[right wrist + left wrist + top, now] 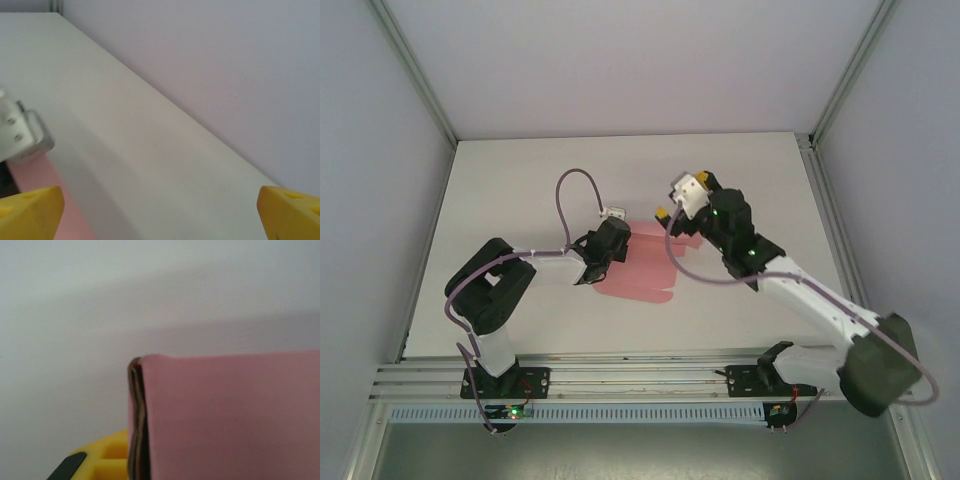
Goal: Assemble paper box
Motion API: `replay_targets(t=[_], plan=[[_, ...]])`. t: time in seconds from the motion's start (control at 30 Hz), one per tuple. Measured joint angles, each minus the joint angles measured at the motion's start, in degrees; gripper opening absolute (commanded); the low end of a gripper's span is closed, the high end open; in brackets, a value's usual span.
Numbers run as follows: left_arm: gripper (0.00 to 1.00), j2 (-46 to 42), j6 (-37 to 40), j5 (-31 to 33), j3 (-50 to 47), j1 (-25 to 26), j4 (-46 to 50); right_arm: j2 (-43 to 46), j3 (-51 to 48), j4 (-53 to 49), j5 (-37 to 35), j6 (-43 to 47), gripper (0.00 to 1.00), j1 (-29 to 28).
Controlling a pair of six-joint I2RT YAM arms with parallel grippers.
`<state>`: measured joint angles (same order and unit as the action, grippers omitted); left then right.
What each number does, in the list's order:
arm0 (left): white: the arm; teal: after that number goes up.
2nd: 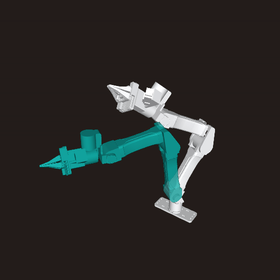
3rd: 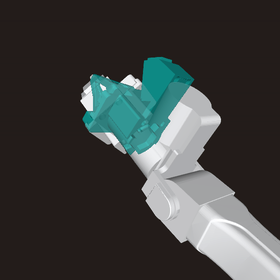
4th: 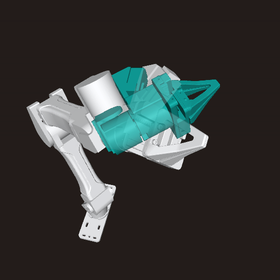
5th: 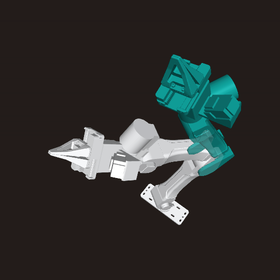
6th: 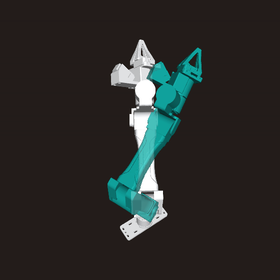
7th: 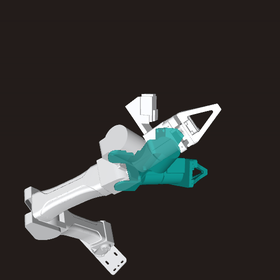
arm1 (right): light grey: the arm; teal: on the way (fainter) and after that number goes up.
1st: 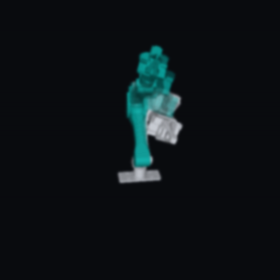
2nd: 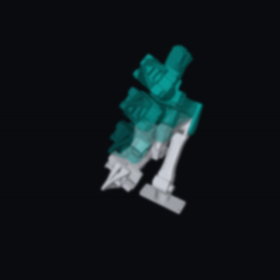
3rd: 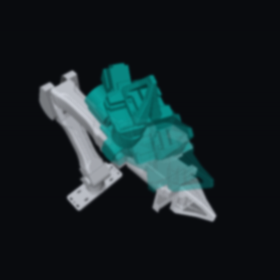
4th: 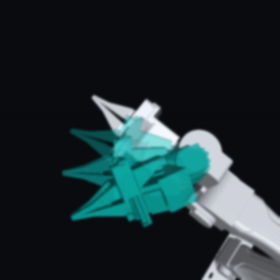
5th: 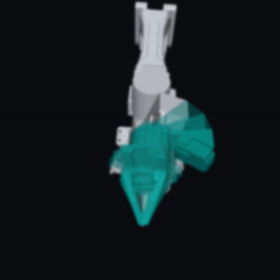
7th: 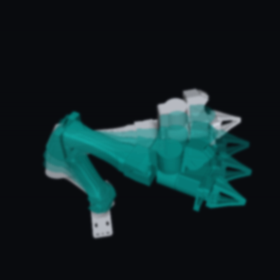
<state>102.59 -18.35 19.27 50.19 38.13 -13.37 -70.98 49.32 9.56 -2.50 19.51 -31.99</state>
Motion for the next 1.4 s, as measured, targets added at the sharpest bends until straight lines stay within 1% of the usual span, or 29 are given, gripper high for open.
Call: replay_targets(t=[0.1, 0.23, 0.33, 0.4, 0.57, 0.63, 0.7, 0.77, 0.83, 0.93, 1.03, 1.1, 1.2, 1.4], plan=[[0.13, 0.11, 0.00, 0.04, 0.02, 0.00, -0.02, -6.54, 2.25, 0.11, 0.04, -3.19, 0.98, -0.02], [0.13, 0.50, -0.02, 0.04, 0.42, 0.00, 0.00, -14.36, 2.43, -1.14, 0.13, -6.12, 0.98, -0.02], [0.13, 0.74, -0.04, -0.13, 0.74, 0.00, 0.00, -18.27, 2.43, -2.23, -1.36, -7.85, 0.98, -0.02], [0.13, 0.76, -0.04, -0.15, 0.76, 0.00, 0.00, -19.41, 2.43, -2.03, -2.03, -9.18, 0.98, -0.02], [0.12, 0.79, -0.09, -0.17, 0.81, 0.00, 0.02, -18.97, 2.40, -2.05, -2.86, -10.51, 0.98, -0.02], [0.06, 0.66, -0.79, -0.28, 0.81, 0.00, 0.04, -17.84, 2.03, -2.60, -3.56, -10.88, 0.98, -0.04], [0.00, 0.24, -1.84, -0.61, 0.81, 0.00, 0.79, -14.75, 1.05, -3.78, -4.50, -11.98, 0.98, -0.02], [0.00, -0.94, -2.99, -0.61, 0.81, 0.00, 2.56, -9.70, -0.42, -4.31, -5.46, -13.73, 0.98, -0.02], [0.00, -3.17, -4.22, -0.33, 0.61, 0.00, 4.31, -2.56, -1.99, -4.44, -6.25, -15.82, 0.98, 0.02], [0.00, -8.39, -4.90, 0.37, -0.33, 0.00, 5.18, 8.00, -3.63, -4.02, -7.34, -18.64, 0.98, 0.81], [0.00, -13.73, -4.92, 0.35, -1.05, 0.00, 5.22, 13.81, -3.21, -5.49, -7.61, -20.22, 0.98, 3.02], [0.00, -16.22, -4.92, 0.31, -1.33, 0.00, 5.22, 14.32, -1.75, -8.13, -7.82, -20.52, 0.98, 3.87], [0.00, -18.14, -5.11, 0.31, -1.68, 0.00, 5.44, 12.35, -0.55, -11.17, -7.82, -20.72, 0.98, 4.13], [0.00, -18.38, -6.01, 0.28, -2.01, 0.00, 6.86, 7.76, -0.81, -14.91, -1.62, -20.70, 0.98, 4.11]])
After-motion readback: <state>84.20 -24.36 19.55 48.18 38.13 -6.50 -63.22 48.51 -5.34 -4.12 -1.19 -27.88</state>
